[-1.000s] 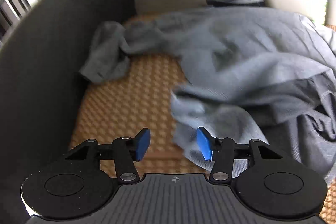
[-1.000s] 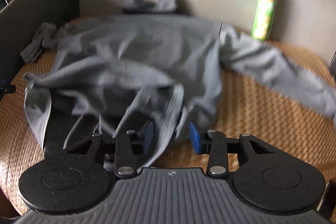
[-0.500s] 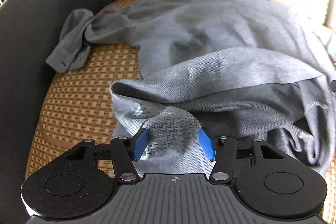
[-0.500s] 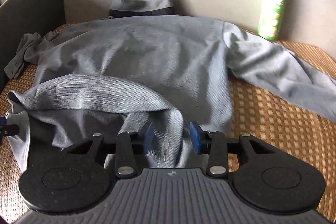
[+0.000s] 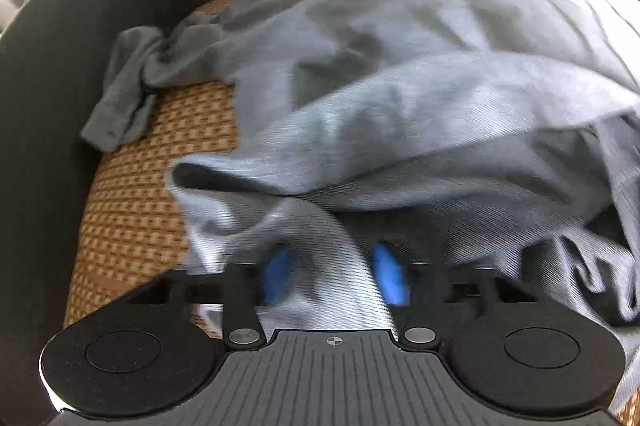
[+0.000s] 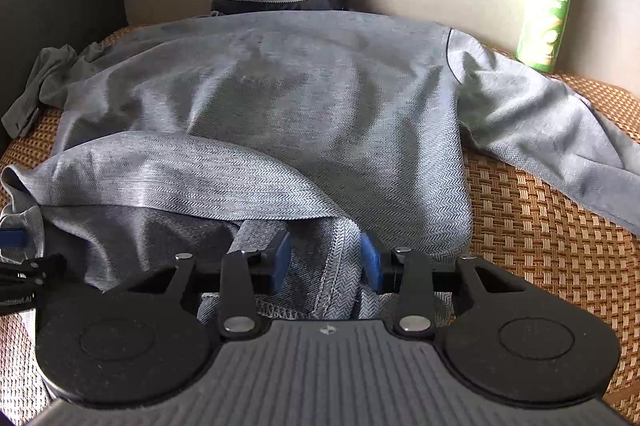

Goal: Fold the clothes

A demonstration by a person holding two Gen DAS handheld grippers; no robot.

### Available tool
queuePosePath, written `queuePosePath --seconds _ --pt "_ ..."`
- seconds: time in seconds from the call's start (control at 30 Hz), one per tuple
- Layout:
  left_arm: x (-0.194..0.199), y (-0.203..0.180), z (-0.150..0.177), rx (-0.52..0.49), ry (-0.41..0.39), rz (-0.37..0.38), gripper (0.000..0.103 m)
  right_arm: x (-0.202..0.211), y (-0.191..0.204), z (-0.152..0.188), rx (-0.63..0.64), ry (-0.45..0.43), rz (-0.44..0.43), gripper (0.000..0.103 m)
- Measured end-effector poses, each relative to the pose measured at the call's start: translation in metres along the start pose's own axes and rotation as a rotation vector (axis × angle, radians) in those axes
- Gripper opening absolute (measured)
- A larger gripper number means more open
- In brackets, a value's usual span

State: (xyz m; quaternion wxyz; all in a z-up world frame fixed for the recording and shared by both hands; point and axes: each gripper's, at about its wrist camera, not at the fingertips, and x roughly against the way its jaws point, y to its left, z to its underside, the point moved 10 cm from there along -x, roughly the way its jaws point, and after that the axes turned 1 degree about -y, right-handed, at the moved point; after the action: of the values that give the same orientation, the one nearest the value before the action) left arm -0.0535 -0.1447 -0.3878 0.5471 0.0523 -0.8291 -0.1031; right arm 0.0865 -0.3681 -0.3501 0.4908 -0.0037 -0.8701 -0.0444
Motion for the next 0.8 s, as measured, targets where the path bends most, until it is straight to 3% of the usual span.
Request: queuePosePath --seconds 0.1,0.23,0.27,0.33,0.4,0.43,0.5,0.53,0.63,0.8 --pt "0.0 0.026 0.004 0.081 0.006 -0.005 0.022 -0.002 -0.001 0.0 0.029 0.005 -0.004 0.043" --pt "-0.006 0.041 0.004 0.111 0.028 -0.024 0.021 -0.011 -0.006 0.0 0.043 0.024 0.007 0.043" --pt "-0.007 0.04 0.001 0.103 0.02 -0.03 0.024 -0.014 -0.007 0.0 0.044 0.031 0.008 0.043" --pt "-0.008 0.035 -0.005 0.077 -0.005 -0.041 0.044 -0.02 -0.006 0.001 0.059 0.042 0.009 0.043" --pt "-0.011 0.029 -0.007 0.049 -0.009 -0.052 0.049 -0.025 -0.005 0.0 0.078 0.048 0.015 0.042" --pt "-0.011 0.029 -0.006 0.051 -0.008 -0.048 0.045 -0.027 -0.004 0.0 0.082 0.052 0.015 0.042" --pt "-0.011 0.029 -0.004 0.066 -0.009 -0.033 0.003 -0.026 -0.003 -0.001 0.08 0.053 0.013 0.022" --pt "-0.011 0.029 -0.003 0.074 -0.009 -0.025 0.0 -0.019 -0.002 -0.003 0.08 0.044 0.012 0.001" --pt "0.014 0.054 -0.007 0.17 -0.065 -0.05 0.0 0.003 0.001 -0.008 0.082 0.01 0.004 0.001" --pt "0.082 0.119 0.007 0.386 -0.135 -0.062 0.0 0.104 0.006 -0.011 0.113 -0.099 -0.035 0.001"
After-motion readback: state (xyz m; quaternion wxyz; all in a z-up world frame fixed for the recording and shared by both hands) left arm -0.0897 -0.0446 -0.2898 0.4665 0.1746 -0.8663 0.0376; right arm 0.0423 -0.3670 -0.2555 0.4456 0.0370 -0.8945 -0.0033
